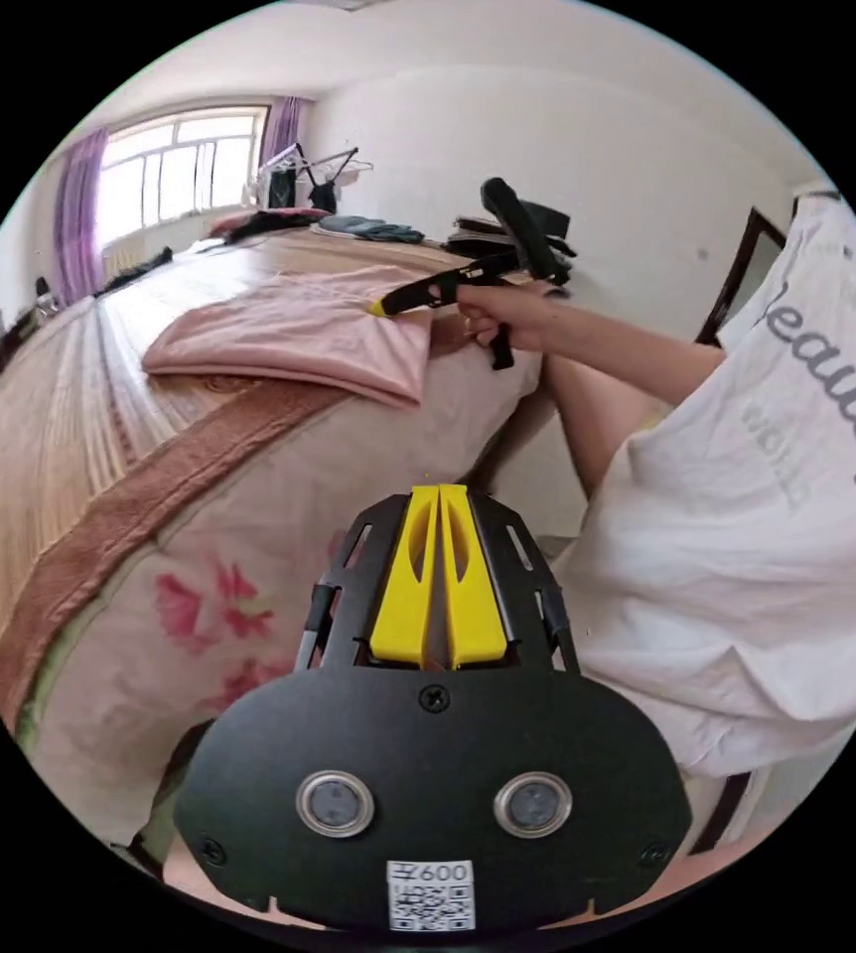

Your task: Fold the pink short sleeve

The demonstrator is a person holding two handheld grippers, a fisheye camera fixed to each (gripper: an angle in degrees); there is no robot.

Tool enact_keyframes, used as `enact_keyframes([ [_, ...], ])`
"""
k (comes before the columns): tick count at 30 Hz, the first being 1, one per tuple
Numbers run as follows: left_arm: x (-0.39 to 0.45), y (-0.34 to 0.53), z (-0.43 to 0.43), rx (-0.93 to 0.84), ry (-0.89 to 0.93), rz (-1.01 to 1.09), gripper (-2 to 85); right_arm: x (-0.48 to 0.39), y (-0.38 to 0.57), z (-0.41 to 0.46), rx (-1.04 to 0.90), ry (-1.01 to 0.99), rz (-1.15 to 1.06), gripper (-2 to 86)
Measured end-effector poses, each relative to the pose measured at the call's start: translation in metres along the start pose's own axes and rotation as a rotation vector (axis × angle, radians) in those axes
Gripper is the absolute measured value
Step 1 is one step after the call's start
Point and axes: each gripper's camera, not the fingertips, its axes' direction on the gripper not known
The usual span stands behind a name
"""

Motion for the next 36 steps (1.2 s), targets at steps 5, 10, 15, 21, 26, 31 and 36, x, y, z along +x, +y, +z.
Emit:
enact_keyframes([
  [5,0.132,-0.017,0.041,-0.019,-0.649,0.435,5.0,-0.008,0.020,-0.008,0.038,0.077,-0.052,-0.8],
  [10,0.207,-0.005,0.154,-0.147,-0.881,0.872,8.0,-0.006,0.044,-0.026,0.068,0.040,-0.090,-0.8],
  [15,0.215,0.003,0.217,-0.254,-0.942,0.910,7.3,-0.038,0.102,-0.081,0.253,0.062,-0.364,-0.4],
  [21,0.216,0.018,0.234,-0.232,-0.979,0.918,2.9,-0.114,0.184,-0.104,0.234,0.045,-0.902,5.1],
  [26,0.208,0.015,0.232,-0.239,-1.011,0.863,2.3,-0.178,0.232,-0.097,0.206,0.075,-1.205,8.6],
  [31,0.192,0.026,0.233,-0.238,-1.004,0.832,2.4,-0.203,0.230,-0.083,0.242,-0.030,-1.155,5.3],
  [36,0.180,0.045,0.240,-0.253,-0.987,0.813,3.1,-0.223,0.238,-0.071,0.227,-0.001,-1.174,-0.3],
])
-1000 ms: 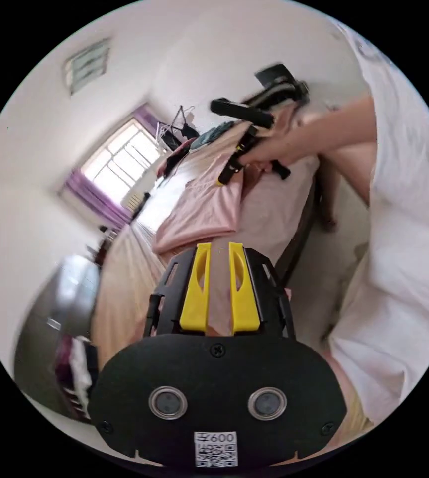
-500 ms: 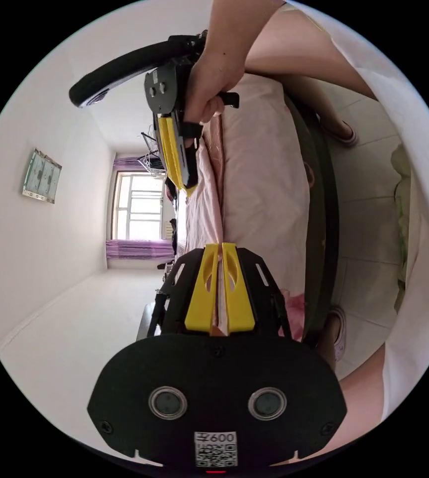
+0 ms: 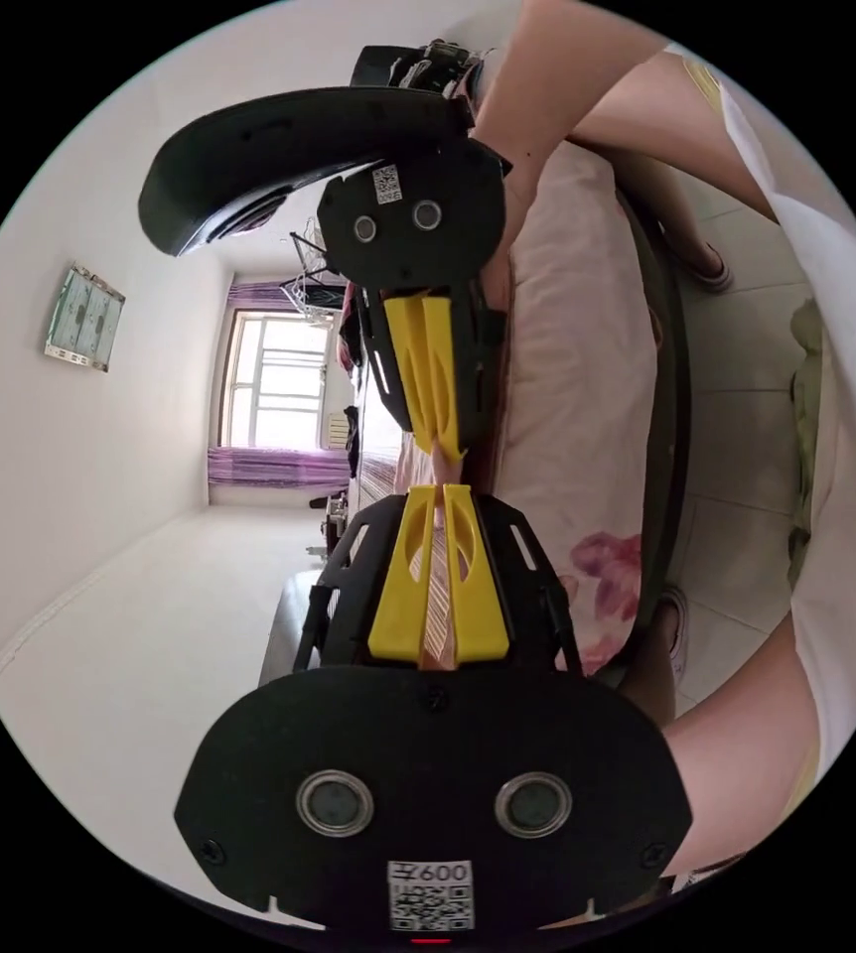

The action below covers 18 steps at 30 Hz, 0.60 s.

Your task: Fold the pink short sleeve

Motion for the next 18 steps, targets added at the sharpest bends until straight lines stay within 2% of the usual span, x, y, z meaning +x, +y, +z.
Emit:
enact_keyframes([
  [3,0.008,0.006,0.007,0.009,0.027,-0.030,4.6,-0.014,-0.002,-0.002,-0.003,0.023,-0.019,-0.7],
  [6,0.030,-0.001,0.022,-0.003,-0.005,0.045,6.1,-0.027,-0.005,-0.002,-0.013,0.024,-0.038,-0.8],
  [8,0.041,-0.008,0.036,-0.002,-0.062,0.063,5.9,-0.040,-0.007,-0.001,-0.015,0.036,-0.073,-0.8],
  [11,0.050,-0.013,0.057,-0.012,-0.015,0.071,4.0,-0.056,-0.007,0.006,-0.027,0.064,-0.099,-0.8],
  [14,0.073,-0.005,0.061,0.010,-0.137,0.157,2.9,-0.068,-0.003,0.007,0.012,0.109,-0.111,-0.9],
  [18,0.080,0.007,0.057,0.048,-0.129,0.136,2.2,-0.081,0.000,0.030,-0.105,0.178,-0.144,-0.8],
])
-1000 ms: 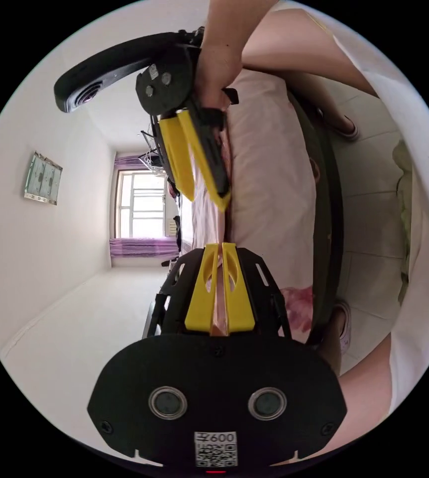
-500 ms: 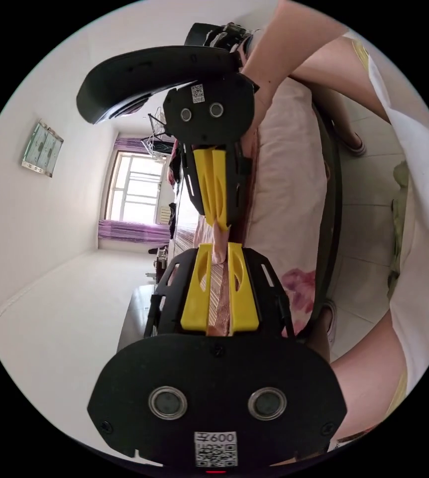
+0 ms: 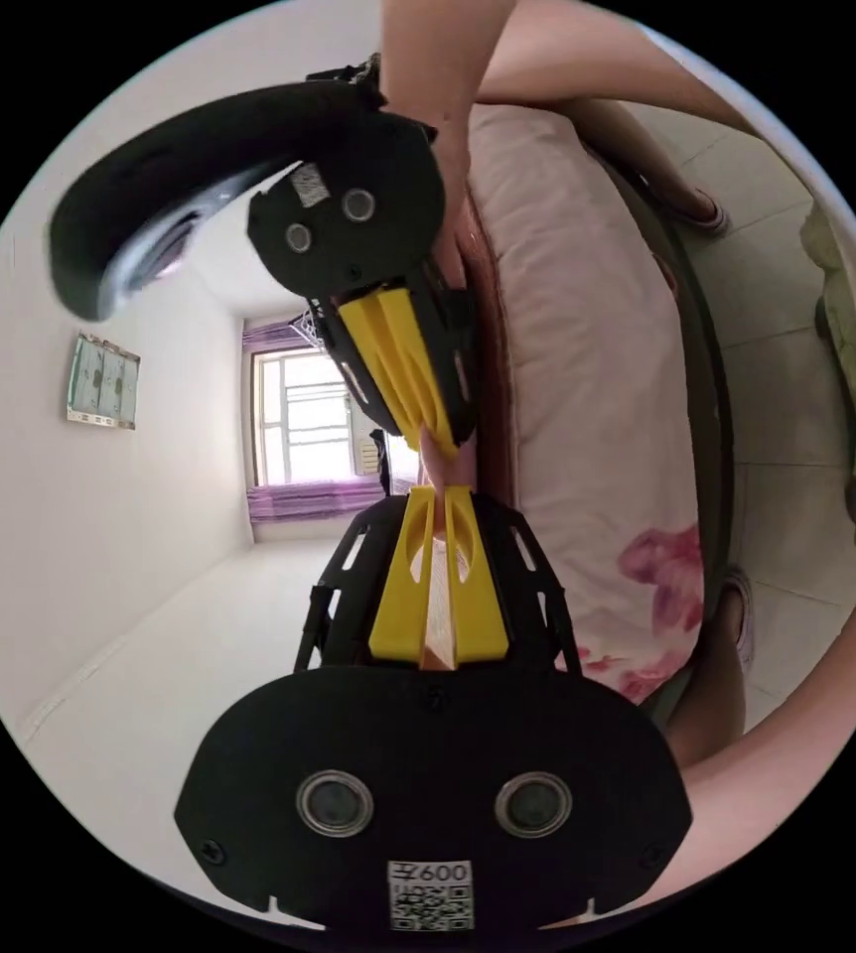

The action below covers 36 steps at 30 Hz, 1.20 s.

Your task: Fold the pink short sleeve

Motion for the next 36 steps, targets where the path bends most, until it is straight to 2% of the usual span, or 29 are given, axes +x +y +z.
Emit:
enact_keyframes([
  [4,0.003,0.012,-0.004,0.003,0.009,-0.033,2.0,-0.012,0.014,0.022,-0.130,0.105,-0.062,-0.8],
  [9,0.009,0.028,-0.006,0.002,0.034,-0.066,1.8,-0.005,0.041,0.030,-0.201,0.121,-0.057,-0.8],
  [11,0.015,0.032,-0.011,0.005,0.041,-0.071,1.7,-0.005,0.054,0.042,-0.319,0.160,-0.081,-0.8],
  [13,0.021,0.035,-0.014,-0.015,0.048,-0.063,1.7,-0.003,0.070,0.043,-0.358,0.176,-0.077,-0.8],
  [16,0.026,0.035,-0.031,0.034,0.079,-0.088,1.7,0.001,0.072,0.034,-0.344,0.110,-0.011,-0.8],
  [20,0.031,0.020,-0.048,0.034,0.082,-0.078,1.8,-0.015,0.060,0.032,-0.364,0.168,-0.058,-0.8],
  [36,0.005,-0.036,-0.127,0.067,0.121,-0.120,1.8,-0.012,-0.012,0.018,-0.448,0.195,-0.112,-0.7],
])
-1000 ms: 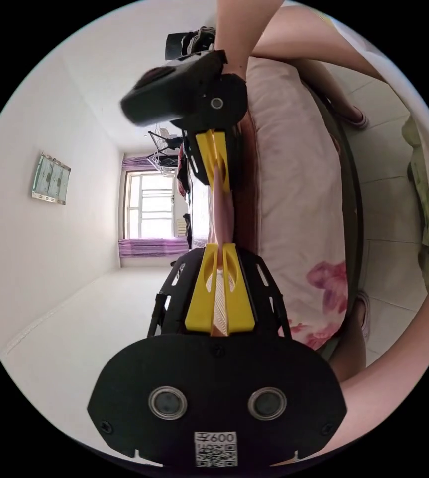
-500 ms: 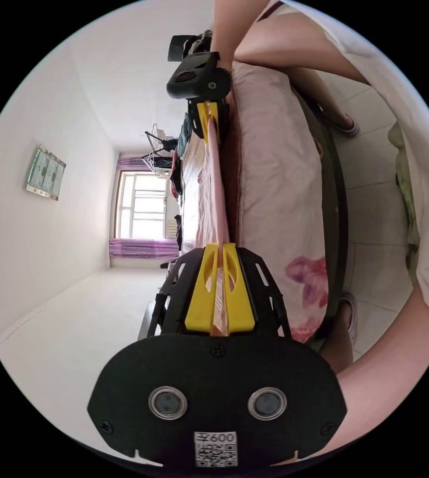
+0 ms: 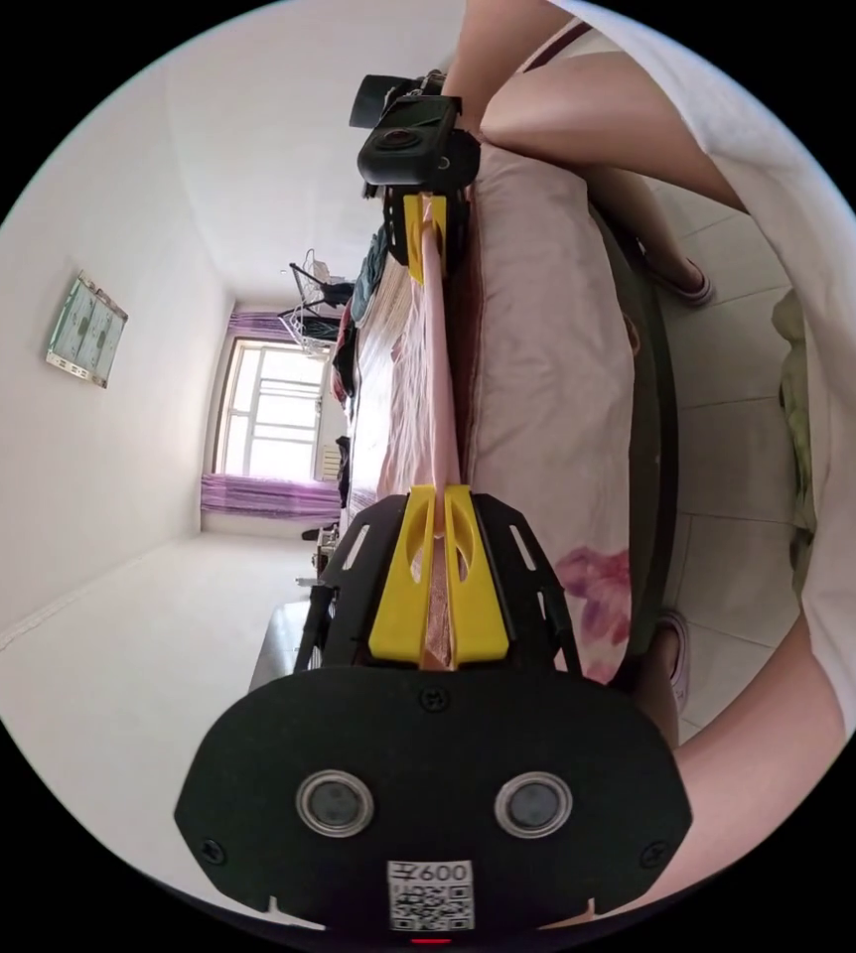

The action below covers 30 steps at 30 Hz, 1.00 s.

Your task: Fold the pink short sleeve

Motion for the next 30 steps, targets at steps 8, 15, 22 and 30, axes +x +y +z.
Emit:
enact_keyframes([
  [8,-0.032,-0.037,-0.037,-0.058,0.002,-0.057,2.0,0.036,-0.026,0.003,-0.150,0.035,0.044,-0.6],
  [15,-0.077,-0.066,-0.083,-0.085,0.036,-0.135,2.0,0.069,-0.051,-0.028,-0.064,-0.064,-0.024,-0.8],
  [22,-0.236,-0.098,-0.206,-0.143,0.065,-0.176,2.0,0.260,-0.074,-0.149,0.046,-0.159,-0.027,-0.8],
  [30,-0.444,-0.118,-0.268,-0.116,0.145,-0.260,2.0,0.460,-0.107,-0.138,0.086,-0.434,-0.001,-0.8],
])
